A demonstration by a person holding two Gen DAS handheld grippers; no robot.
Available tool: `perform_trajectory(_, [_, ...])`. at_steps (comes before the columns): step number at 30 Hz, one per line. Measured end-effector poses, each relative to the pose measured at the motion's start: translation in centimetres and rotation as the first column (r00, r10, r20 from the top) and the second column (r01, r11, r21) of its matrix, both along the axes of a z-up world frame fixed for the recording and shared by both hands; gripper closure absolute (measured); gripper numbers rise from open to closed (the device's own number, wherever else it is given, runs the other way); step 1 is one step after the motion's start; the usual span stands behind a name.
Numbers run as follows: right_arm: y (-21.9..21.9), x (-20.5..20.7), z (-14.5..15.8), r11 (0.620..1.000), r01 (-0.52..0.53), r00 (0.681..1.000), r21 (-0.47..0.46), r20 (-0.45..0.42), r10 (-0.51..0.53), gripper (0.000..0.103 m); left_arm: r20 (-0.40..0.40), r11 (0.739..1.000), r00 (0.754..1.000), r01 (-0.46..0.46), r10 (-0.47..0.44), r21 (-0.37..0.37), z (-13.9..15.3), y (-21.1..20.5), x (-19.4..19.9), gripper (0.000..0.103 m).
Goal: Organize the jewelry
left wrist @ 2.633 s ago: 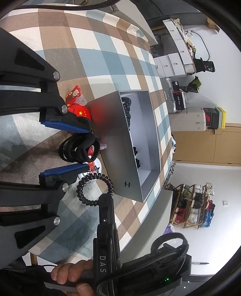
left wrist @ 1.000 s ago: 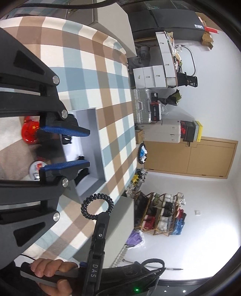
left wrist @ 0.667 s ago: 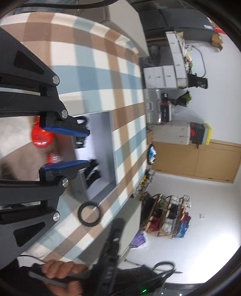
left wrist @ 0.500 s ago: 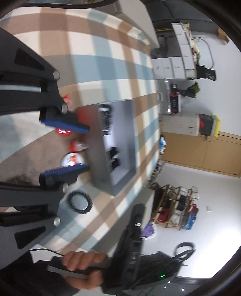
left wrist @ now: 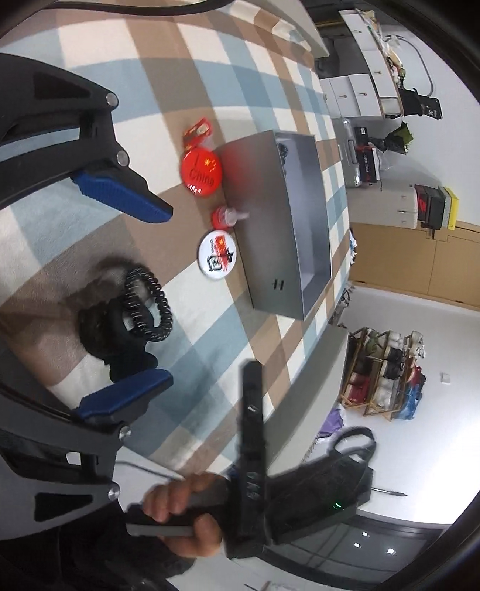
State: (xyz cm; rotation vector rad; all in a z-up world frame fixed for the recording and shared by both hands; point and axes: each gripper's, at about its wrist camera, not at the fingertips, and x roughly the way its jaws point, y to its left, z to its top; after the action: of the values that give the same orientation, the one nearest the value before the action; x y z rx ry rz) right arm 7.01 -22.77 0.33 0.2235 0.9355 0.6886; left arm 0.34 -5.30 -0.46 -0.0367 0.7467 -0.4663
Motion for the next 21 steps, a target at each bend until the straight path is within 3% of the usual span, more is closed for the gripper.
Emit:
perform_trajectory(7, [1.5,-1.0,-0.2,0.998,-0.066,0.998,-0.004,0.001,0.066,0.055,-0.047,0.999,0.998,0.042,-0.042,-0.02,0.0,-0.4,-0.7,0.024])
perform_trajectory(15, [2.6,-1.6,-0.6,0.992,-0.123,0.992,-0.003,-0.012,0.123,0.055,-0.07,0.996,0.994,0.088,-0.086,0.029,-1.4,-2.1,-1.1,0.025])
perform_trajectory(16, [2.7,-1.6,-0.6,0.992,-0.128,0.992,-0.001,-0.013,0.128,0.055,-0.068,0.996,0.995,0.08,-0.077,0.044,-1.6,-2.2,-1.1,0.027])
perform_trajectory(18, [2.8,-1.6,-0.7,0.991,-0.132,0.991,-0.003,-0.016,0.132,0.055,-0.075,0.996,0.995,0.073,-0.069,0.049,-1.8,-2.1,-0.9,0.049])
perform_trajectory(21, [2.9,-1.6,-0.8,0.989,-0.145,0.989,-0.002,-0.021,0.145,0.055,-0.089,0.997,0.994,0.073,-0.071,0.029,-1.9,-1.7,-0.9,0.053])
